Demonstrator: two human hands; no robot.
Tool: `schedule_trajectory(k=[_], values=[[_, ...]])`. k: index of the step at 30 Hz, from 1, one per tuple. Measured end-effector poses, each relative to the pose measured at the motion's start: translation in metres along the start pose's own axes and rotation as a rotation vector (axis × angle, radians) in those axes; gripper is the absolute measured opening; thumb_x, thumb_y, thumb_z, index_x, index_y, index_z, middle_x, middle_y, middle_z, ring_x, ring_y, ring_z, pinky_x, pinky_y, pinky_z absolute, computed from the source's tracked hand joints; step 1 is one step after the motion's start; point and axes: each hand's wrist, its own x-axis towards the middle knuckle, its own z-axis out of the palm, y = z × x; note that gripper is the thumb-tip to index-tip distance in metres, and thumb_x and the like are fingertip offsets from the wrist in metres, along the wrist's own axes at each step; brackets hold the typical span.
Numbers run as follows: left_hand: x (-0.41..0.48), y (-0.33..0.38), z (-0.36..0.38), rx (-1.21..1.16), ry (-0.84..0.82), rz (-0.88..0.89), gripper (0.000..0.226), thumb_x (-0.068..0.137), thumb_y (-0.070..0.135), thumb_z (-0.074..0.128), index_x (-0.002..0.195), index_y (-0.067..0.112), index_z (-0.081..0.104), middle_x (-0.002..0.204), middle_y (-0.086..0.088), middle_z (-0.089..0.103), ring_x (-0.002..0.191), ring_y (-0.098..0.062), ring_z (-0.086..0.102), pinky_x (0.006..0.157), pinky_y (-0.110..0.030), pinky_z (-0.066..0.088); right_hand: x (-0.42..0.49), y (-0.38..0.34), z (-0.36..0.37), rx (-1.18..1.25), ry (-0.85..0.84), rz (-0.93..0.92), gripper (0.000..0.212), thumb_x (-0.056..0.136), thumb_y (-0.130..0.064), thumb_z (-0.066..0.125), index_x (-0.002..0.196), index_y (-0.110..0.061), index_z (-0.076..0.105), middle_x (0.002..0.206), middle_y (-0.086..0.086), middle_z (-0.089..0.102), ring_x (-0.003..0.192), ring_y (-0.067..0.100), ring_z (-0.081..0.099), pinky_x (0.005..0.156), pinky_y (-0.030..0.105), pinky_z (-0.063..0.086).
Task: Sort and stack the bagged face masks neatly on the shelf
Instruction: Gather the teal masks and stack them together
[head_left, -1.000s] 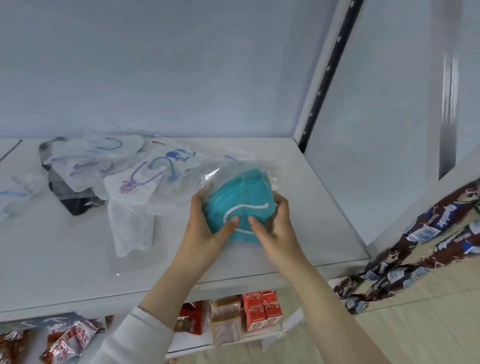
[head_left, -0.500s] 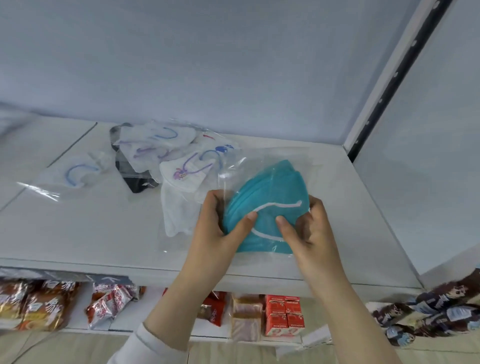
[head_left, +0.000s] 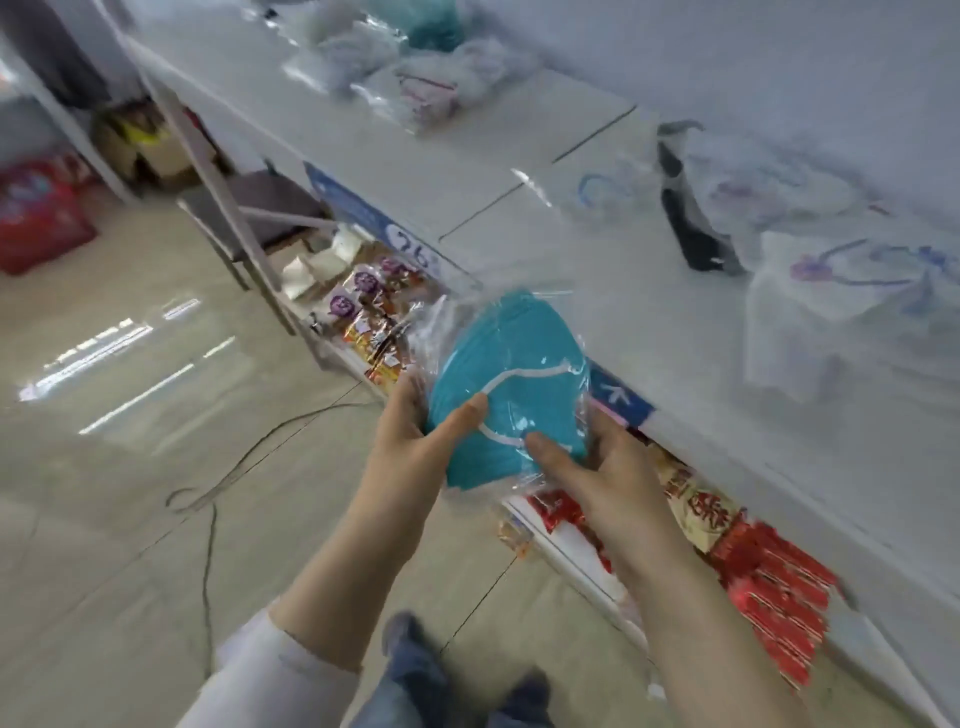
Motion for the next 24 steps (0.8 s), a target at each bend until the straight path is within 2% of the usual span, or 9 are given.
schedule_trajectory(k=[3, 6, 8, 9, 11, 13, 16, 20, 24], values=[[0.002, -0.013, -0.077, -0.034, 0.096, -0.126, 0.044, 0.074, 0.025, 0.066, 0.114, 0.014, 0.052, 0.102, -0.002, 0.067, 0.081, -0.010, 0.070, 0.062, -0.019, 0.054, 0.017, 0.023, 0.066, -0.055, -0.103, 0.063, 0.026, 0.081, -0.022, 0.069, 0.106, -0.023, 0.061, 0.103, -0.005, 0.070, 0.087, 0.003, 0.068, 0.074, 0.022, 0.055], [0.003, -0.030, -0.158, -0.044, 0.191, -0.223, 0.044, 0.075, 0.029, 0.066, 0.112, 0.010, 0.053, 0.103, -0.006, 0.066, 0.087, -0.015, 0.069, 0.069, -0.024, 0.057, 0.033, 0.056, 0.136, -0.148, -0.208, 0.149, 0.022, 0.083, -0.018, 0.068, 0.103, -0.014, 0.061, 0.101, -0.001, 0.068, 0.081, -0.001, 0.066, 0.064, 0.012, 0.051], [0.001, -0.041, -0.213, -0.044, 0.278, -0.278, 0.036, 0.085, 0.023, 0.062, 0.115, 0.007, 0.052, 0.102, -0.007, 0.065, 0.088, -0.017, 0.067, 0.073, -0.026, 0.057, 0.040, 0.077, 0.186, -0.218, -0.287, 0.231, 0.038, 0.080, -0.028, 0.071, 0.113, -0.012, 0.060, 0.111, 0.000, 0.065, 0.096, 0.007, 0.065, 0.075, 0.024, 0.056], [0.001, -0.046, -0.238, -0.059, 0.325, -0.302, 0.032, 0.088, 0.021, 0.060, 0.116, 0.007, 0.050, 0.103, -0.008, 0.064, 0.088, -0.018, 0.066, 0.072, -0.026, 0.057, 0.045, 0.085, 0.211, -0.249, -0.326, 0.263, 0.036, 0.080, -0.029, 0.072, 0.111, -0.015, 0.061, 0.111, -0.001, 0.066, 0.097, 0.008, 0.065, 0.079, 0.028, 0.057], [-0.001, -0.054, -0.283, -0.082, 0.411, -0.342, 0.033, 0.090, 0.016, 0.060, 0.118, 0.006, 0.048, 0.106, -0.012, 0.063, 0.089, -0.020, 0.065, 0.068, -0.024, 0.057, 0.052, 0.096, 0.257, -0.291, -0.414, 0.317, 0.022, 0.082, -0.022, 0.070, 0.103, -0.018, 0.062, 0.101, -0.005, 0.069, 0.088, 0.003, 0.067, 0.073, 0.024, 0.056], [0.001, -0.058, -0.320, -0.095, 0.492, -0.364, 0.035, 0.090, 0.013, 0.061, 0.119, 0.001, 0.047, 0.106, -0.015, 0.062, 0.087, -0.020, 0.065, 0.066, -0.024, 0.056, 0.061, 0.104, 0.298, -0.322, -0.472, 0.348, 0.030, 0.082, -0.019, 0.070, 0.111, -0.013, 0.062, 0.102, -0.001, 0.069, 0.087, 0.007, 0.067, 0.069, 0.023, 0.054], [0.010, -0.058, -0.370, -0.137, 0.601, -0.400, 0.031, 0.089, 0.013, 0.063, 0.115, 0.003, 0.049, 0.102, -0.010, 0.062, 0.083, -0.015, 0.064, 0.066, -0.024, 0.056, 0.079, 0.112, 0.355, -0.347, -0.540, 0.386, 0.037, 0.082, -0.017, 0.069, 0.116, -0.007, 0.059, 0.103, 0.002, 0.068, 0.086, 0.011, 0.066, 0.068, 0.022, 0.053], [0.040, -0.055, -0.425, -0.204, 0.674, -0.408, 0.024, 0.088, 0.014, 0.064, 0.110, 0.009, 0.054, 0.098, -0.004, 0.066, 0.081, -0.011, 0.066, 0.063, -0.021, 0.056, 0.114, 0.110, 0.416, -0.349, -0.635, 0.444, 0.038, 0.083, -0.019, 0.069, 0.118, -0.010, 0.057, 0.108, 0.001, 0.068, 0.093, 0.009, 0.066, 0.075, 0.022, 0.055], [0.088, -0.038, -0.472, -0.254, 0.723, -0.393, 0.027, 0.087, 0.013, 0.065, 0.110, 0.006, 0.054, 0.099, -0.006, 0.067, 0.084, -0.015, 0.067, 0.071, -0.028, 0.058, 0.167, 0.097, 0.469, -0.332, -0.673, 0.435, 0.035, 0.084, -0.020, 0.068, 0.116, -0.018, 0.054, 0.110, -0.005, 0.065, 0.090, 0.003, 0.065, 0.065, 0.013, 0.052]])
